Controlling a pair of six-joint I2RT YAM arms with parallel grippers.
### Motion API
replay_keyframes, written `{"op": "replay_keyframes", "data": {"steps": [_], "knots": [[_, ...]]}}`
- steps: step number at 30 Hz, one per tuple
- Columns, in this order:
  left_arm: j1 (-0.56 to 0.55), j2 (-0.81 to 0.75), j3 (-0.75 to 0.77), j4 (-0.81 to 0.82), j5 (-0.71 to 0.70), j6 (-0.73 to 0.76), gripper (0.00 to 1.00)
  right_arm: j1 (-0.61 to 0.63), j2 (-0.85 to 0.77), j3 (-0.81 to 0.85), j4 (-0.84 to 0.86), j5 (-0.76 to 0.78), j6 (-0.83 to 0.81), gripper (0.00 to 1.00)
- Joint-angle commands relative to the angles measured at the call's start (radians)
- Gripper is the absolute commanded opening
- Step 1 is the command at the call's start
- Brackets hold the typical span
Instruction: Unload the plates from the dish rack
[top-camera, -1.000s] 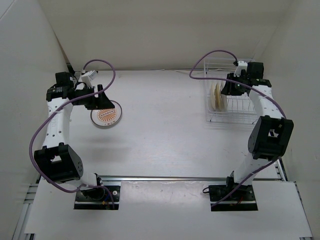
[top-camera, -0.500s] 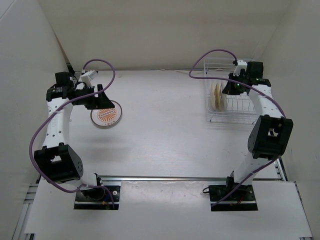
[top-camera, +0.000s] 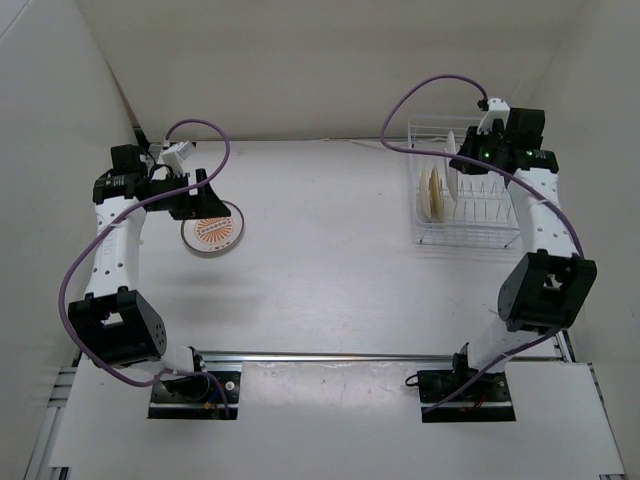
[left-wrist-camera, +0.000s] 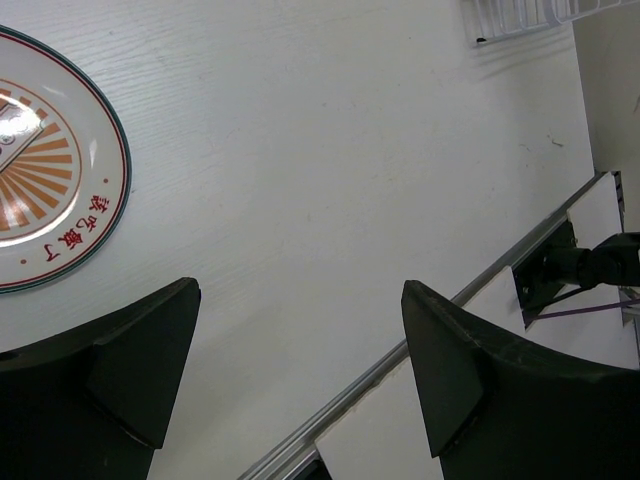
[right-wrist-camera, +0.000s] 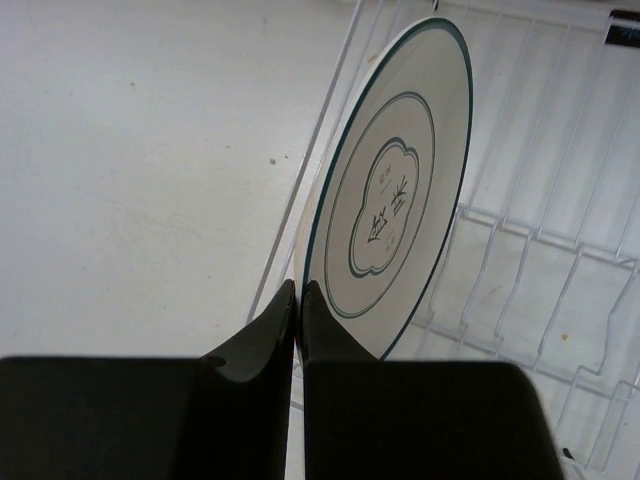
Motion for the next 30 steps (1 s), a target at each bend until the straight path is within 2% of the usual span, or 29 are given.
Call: {"op": "replay_keyframes", "data": {"steps": [1,3,6,7,10,15,20,24,27,30], "knots": [[0.000,-0.059,0.010,0.006,0.000,0.004,0.93,0.000,-0.076,0.059,0.034,-0.037,0.003,0.00],[0.000,-0.059,0.010,0.006,0.000,0.004,0.93,0.000,-0.101,0.059,0.022,-0.037,-0.021,0.00],[0.000,-0.050,0.010,0.015,0.000,-0.023,1.00,0.058,-0.156,0.030,-0.013,0.013,-0.116,0.00],[0.000,-0.050,0.023,0.015,0.000,-0.046,1.00,0.117,-0.173,0.010,-0.027,0.084,-0.201,0.00],[0.000,-0.030,0.023,0.041,0.000,-0.082,1.00,0.246,-0.229,-0.076,-0.027,0.190,-0.323,0.00],[0.000,0.009,0.032,0.041,0.132,-0.105,1.00,0.485,-0.302,-0.237,0.013,0.401,-0.510,0.00],[0.000,0.038,0.014,0.041,0.192,-0.105,1.00,0.656,-0.337,-0.347,0.083,0.609,-0.676,0.00],[0.000,0.047,0.004,0.041,0.192,-0.105,1.00,0.739,-0.346,-0.423,0.132,0.699,-0.771,0.00],[0.000,0.047,-0.005,0.041,0.201,-0.105,1.00,0.822,-0.368,-0.542,0.252,0.841,-0.909,0.00],[0.000,0.047,-0.016,0.041,0.201,-0.105,1.00,0.856,-0.386,-0.620,0.347,0.899,-0.986,0.00]]}}
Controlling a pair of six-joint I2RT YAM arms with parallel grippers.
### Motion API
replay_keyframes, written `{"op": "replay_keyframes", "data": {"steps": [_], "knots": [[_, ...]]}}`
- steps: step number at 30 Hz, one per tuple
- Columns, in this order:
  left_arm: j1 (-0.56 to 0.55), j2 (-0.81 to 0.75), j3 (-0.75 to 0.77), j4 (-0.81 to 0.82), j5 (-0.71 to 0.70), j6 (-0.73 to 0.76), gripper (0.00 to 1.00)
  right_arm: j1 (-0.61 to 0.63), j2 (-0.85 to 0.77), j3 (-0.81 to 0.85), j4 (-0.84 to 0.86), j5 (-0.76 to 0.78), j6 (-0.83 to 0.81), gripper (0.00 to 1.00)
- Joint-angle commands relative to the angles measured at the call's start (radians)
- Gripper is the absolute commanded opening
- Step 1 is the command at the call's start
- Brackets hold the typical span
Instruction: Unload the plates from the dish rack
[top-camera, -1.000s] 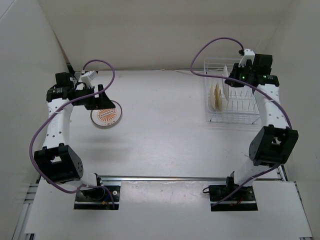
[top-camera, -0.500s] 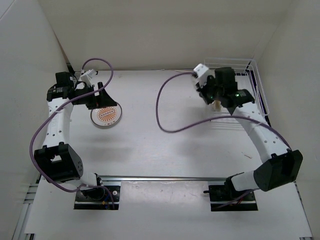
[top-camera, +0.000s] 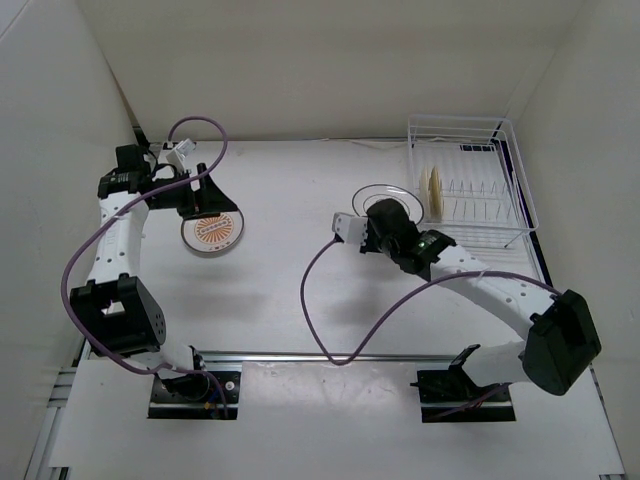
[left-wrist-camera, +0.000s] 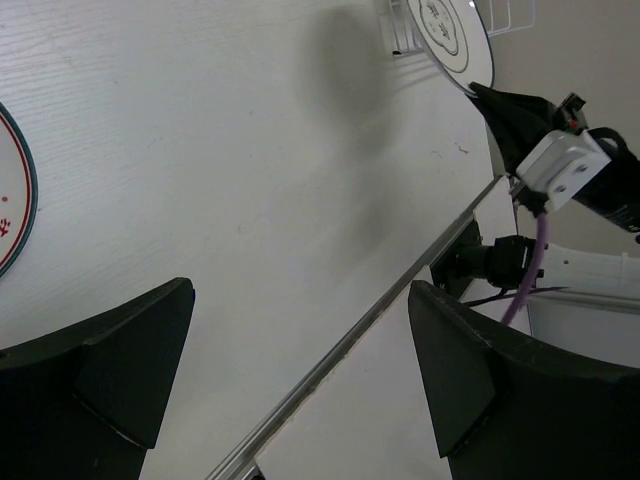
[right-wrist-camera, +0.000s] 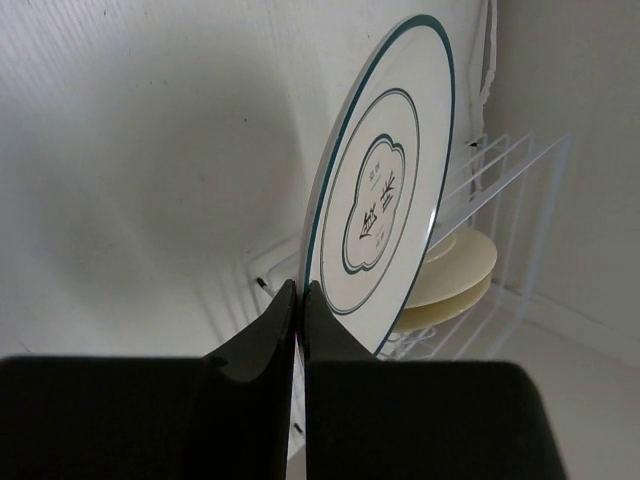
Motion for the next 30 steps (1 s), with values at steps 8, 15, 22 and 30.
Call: {"op": "replay_keyframes", "data": {"steps": [8,15,22,30], "knots": [[0.000,0.020,-0.043,0.043,0.078,-0.039,1.00,0.134,-0.066,-0.063,0.233,0.192,-0.194,0.00],[-0.032,0.106,-0.067,0.066,0.078,-0.077,1.00,0.265,-0.066,-0.042,0.251,0.183,-0.150,0.00],[-0.032,0.172,-0.043,0.086,0.130,-0.122,1.00,0.372,-0.029,0.018,0.251,0.162,-0.095,0.00],[-0.042,0.253,-0.002,0.086,0.271,-0.122,0.98,0.432,0.075,0.121,0.242,0.114,-0.020,0.00]]}}
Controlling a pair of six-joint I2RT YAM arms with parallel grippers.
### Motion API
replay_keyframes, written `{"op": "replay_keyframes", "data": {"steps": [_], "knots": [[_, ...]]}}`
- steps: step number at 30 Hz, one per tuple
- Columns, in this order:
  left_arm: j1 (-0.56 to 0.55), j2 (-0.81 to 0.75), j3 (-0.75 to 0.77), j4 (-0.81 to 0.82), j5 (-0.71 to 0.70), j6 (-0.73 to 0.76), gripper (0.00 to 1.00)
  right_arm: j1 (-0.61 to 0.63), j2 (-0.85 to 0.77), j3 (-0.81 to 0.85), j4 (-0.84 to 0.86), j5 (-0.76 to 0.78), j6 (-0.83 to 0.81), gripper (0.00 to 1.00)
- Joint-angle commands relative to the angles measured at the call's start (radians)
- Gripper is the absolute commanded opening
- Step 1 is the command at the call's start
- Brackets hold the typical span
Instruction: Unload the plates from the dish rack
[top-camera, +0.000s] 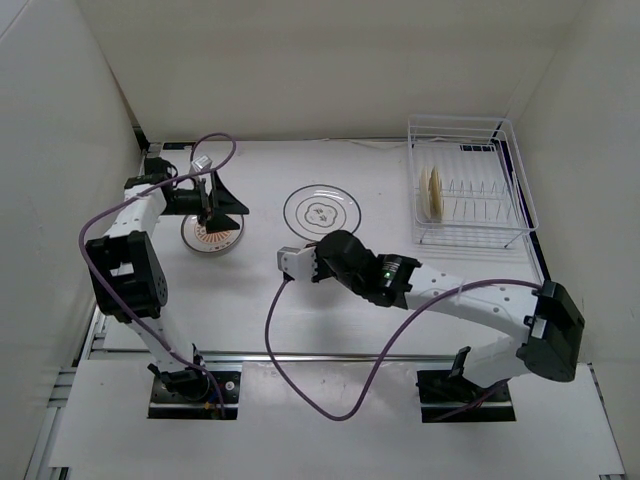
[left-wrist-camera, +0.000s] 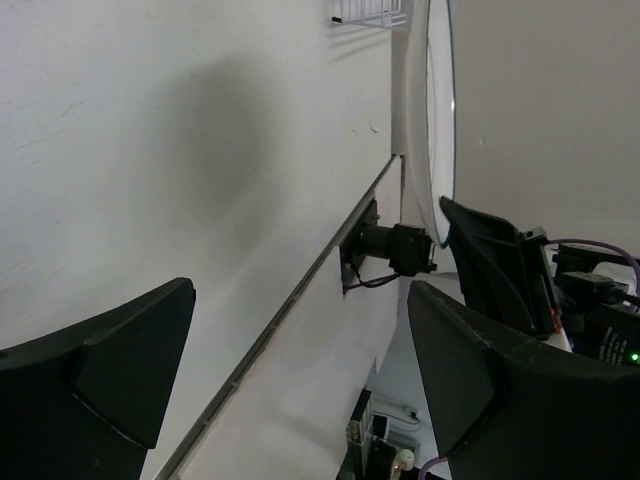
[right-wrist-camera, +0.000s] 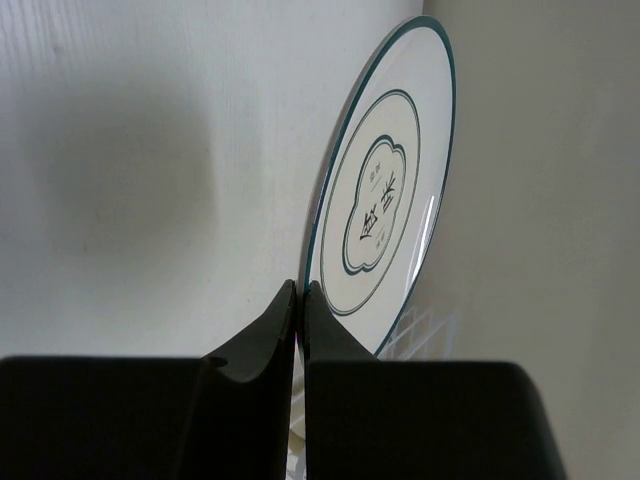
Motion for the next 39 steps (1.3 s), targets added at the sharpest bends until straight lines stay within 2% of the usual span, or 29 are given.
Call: {"op": "replay_keyframes", "data": {"steps": [1,11,21,39], "knots": [[-0.009,0.008,0.052,0.017,0.107,0.001,0.98,0.021,0.033,0.099,0.068,-0.021,0.049,0.00],[-0.027,0.036,0.082,0.017,0.116,0.001,0.98,0.103,0.102,0.142,0.049,-0.041,0.118,0.00],[-0.027,0.036,0.082,0.026,0.125,-0.008,0.98,0.114,0.171,0.205,0.039,-0.052,0.150,0.00],[-0.036,0.036,0.045,0.035,0.125,-0.008,0.96,0.145,0.268,0.205,0.219,0.063,0.011,0.00]]}}
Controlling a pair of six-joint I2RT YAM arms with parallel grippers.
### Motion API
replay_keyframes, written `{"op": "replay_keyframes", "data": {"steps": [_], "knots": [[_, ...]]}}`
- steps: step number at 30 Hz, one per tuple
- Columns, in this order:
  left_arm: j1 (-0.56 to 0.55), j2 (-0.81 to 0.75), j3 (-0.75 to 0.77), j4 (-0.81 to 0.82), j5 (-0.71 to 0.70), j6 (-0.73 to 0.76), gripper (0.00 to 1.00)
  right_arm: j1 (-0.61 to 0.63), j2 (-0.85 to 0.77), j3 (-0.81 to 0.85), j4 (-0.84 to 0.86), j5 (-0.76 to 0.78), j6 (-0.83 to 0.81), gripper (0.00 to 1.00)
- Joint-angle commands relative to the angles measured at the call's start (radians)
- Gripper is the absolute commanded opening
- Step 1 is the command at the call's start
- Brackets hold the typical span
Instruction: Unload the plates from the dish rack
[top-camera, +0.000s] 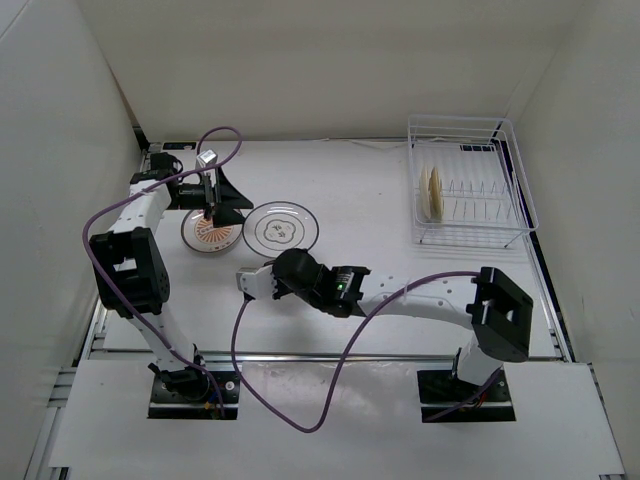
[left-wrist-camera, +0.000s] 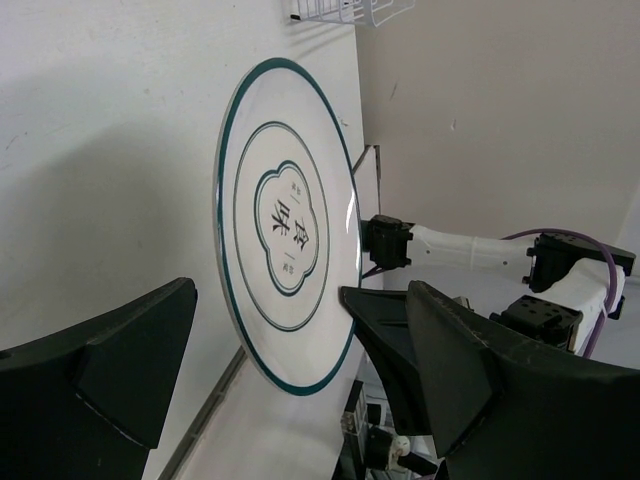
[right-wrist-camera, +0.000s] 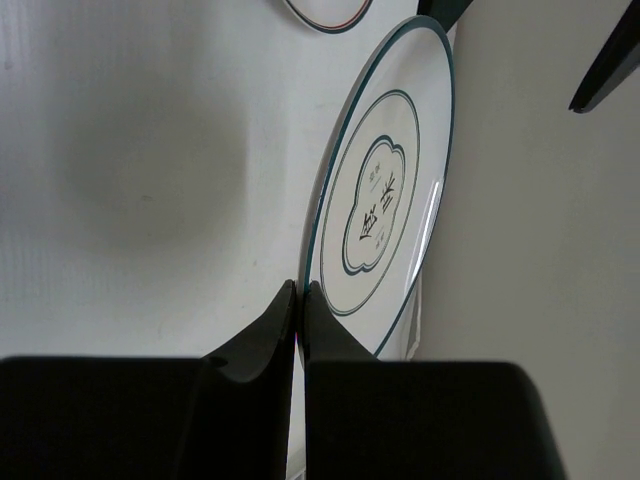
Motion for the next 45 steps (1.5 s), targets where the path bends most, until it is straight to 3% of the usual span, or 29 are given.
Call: {"op": "replay_keyframes", "data": {"steps": [1,5,9,12,14,16,24,26,28,29,33,37,38,39,40,45], "knots": [[-0.005,-0.007,-0.017,0.021,0.048,0.009,0.95,0.005,0.009,0.051,0.135,0.066,-0.039,0.00],[-0.005,-0.007,-0.026,0.030,0.058,-0.001,0.91,0.005,0.018,0.051,0.165,0.077,-0.059,0.00],[-0.014,-0.007,-0.026,0.030,0.058,-0.001,0.70,0.005,0.041,0.071,0.175,0.077,-0.068,0.00],[-0.014,-0.007,-0.026,0.030,0.067,-0.001,0.46,0.015,0.061,0.091,0.175,0.086,-0.068,0.00],[-0.014,-0.007,-0.026,0.030,0.067,-0.001,0.23,0.015,0.070,0.100,0.175,0.086,-0.068,0.00],[-0.014,-0.007,-0.026,0.030,0.067,-0.001,0.10,0.015,0.070,0.100,0.184,0.086,-0.068,0.00],[-0.014,-0.016,-0.035,0.030,0.067,-0.001,0.10,0.015,0.079,0.109,0.184,0.086,-0.068,0.00],[-0.014,-0.027,-0.035,0.030,0.056,-0.001,0.71,0.015,0.079,0.109,0.184,0.086,-0.068,0.00],[-0.014,-0.027,-0.035,0.030,0.045,-0.001,0.87,0.015,0.079,0.109,0.184,0.086,-0.068,0.00],[-0.014,-0.027,-0.035,0.030,0.045,-0.001,0.81,0.015,0.079,0.109,0.184,0.086,-0.068,0.00],[-0.014,-0.036,-0.035,0.030,0.024,0.000,0.10,0.015,0.079,0.100,0.184,0.095,-0.077,0.00],[-0.014,-0.036,-0.035,0.030,0.033,-0.001,0.10,0.015,0.070,0.100,0.184,0.096,-0.077,0.00],[-0.014,-0.046,-0.035,0.030,0.033,-0.001,0.15,0.015,0.070,0.091,0.184,0.096,-0.077,0.00],[-0.014,-0.047,-0.035,0.030,0.033,-0.001,0.43,0.015,0.070,0.091,0.184,0.096,-0.077,0.00],[-0.014,-0.062,-0.035,0.030,0.021,-0.001,0.99,0.015,0.070,0.091,0.184,0.096,-0.077,0.00],[-0.014,-0.105,-0.044,0.030,0.021,-0.001,1.00,0.015,0.052,0.068,0.184,0.096,-0.077,0.00]]}}
